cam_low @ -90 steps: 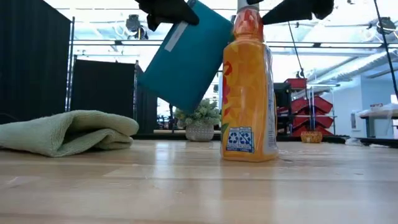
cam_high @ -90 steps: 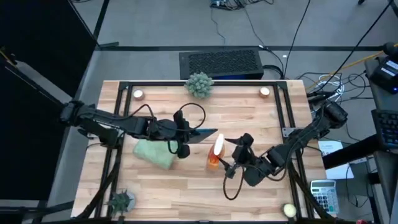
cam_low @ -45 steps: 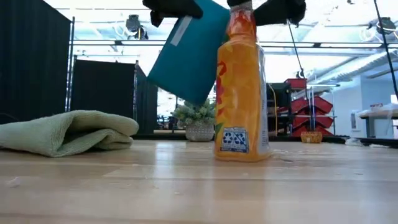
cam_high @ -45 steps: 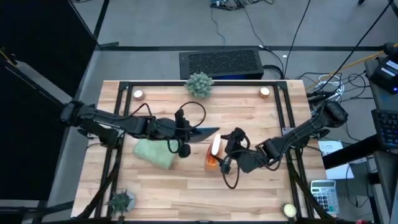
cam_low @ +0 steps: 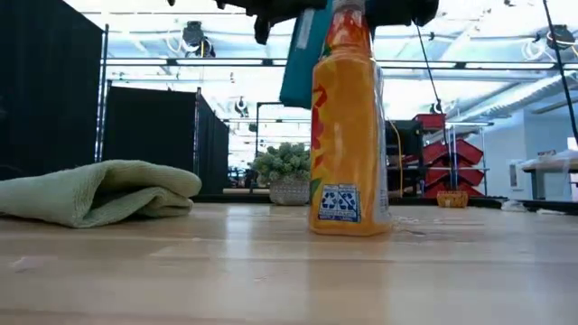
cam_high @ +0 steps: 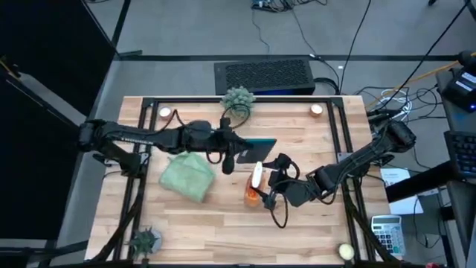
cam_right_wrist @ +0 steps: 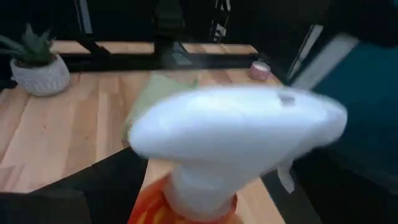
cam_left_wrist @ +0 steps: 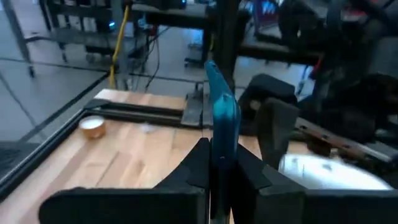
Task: Apply microfiber cloth
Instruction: Spray the back of the blue tablet using the orange spray bottle
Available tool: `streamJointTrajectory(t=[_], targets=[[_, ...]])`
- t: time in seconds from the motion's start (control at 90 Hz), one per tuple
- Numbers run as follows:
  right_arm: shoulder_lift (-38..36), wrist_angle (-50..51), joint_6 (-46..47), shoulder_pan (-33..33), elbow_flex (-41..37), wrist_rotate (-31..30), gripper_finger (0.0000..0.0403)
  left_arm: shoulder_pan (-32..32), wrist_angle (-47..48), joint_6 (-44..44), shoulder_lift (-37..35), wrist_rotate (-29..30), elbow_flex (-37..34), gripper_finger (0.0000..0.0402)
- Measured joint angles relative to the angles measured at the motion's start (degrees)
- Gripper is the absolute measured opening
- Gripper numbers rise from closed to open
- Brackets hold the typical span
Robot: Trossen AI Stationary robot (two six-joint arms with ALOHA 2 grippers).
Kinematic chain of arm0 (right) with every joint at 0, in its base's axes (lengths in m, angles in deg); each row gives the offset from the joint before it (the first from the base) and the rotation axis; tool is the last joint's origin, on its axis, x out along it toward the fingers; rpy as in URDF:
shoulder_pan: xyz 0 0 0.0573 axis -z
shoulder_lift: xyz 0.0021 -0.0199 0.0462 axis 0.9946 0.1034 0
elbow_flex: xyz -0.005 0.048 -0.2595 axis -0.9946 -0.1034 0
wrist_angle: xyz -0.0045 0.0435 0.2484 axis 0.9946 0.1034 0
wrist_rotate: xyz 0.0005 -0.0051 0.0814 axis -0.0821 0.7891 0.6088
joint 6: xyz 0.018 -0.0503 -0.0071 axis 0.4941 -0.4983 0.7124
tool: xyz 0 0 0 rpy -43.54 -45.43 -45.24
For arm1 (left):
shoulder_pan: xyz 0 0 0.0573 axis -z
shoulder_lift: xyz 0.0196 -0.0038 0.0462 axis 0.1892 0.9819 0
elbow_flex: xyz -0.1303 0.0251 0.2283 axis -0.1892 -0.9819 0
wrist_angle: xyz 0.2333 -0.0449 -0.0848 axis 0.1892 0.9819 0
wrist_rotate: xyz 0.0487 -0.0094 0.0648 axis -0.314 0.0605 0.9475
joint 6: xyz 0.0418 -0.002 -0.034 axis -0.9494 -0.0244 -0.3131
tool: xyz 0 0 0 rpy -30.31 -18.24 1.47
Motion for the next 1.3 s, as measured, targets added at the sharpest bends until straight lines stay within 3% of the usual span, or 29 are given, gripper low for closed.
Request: streamJointTrajectory(t=[0.378,0.522,0.733,0.833,0.922,1.111,1.3], targets=[[0.0,-1.12,-0.78,2.86,-0.01,5.79,0.0357,-0.07,0.12,1.39,0.02,-0.53,0.0,0.0011],[0.0,-0.8,-0.72,2.85,-0.01,5.7,0.0312,-0.14,0.12,1.31,0.02,-0.54,0.0,0.0011],[-0.07,0.42,0.41,2.85,0.03,4.37,0.0204,-0.19,0.12,1.09,0.02,-0.48,0.0,0.0011],[-0.13,0.64,-0.17,2.8,0.08,4.53,0.0184,-0.18,0.16,1.09,0.02,-0.48,0.0,0.0011],[-0.13,0.89,-0.43,2.83,0.1,4.22,0.0198,-0.18,0.17,1.09,0.02,-0.48,0.0,0.0011],[-0.13,1.22,0.33,2.86,0.08,3.98,0.027,-0.27,1.32,0.92,0.02,0.06,0.0,0.0011],[-0.98,4.05,0.71,1.74,-0.03,4.69,0.0315,-0.93,6.45,-0.51,-0.82,4.57,-0.07,0.0011]])
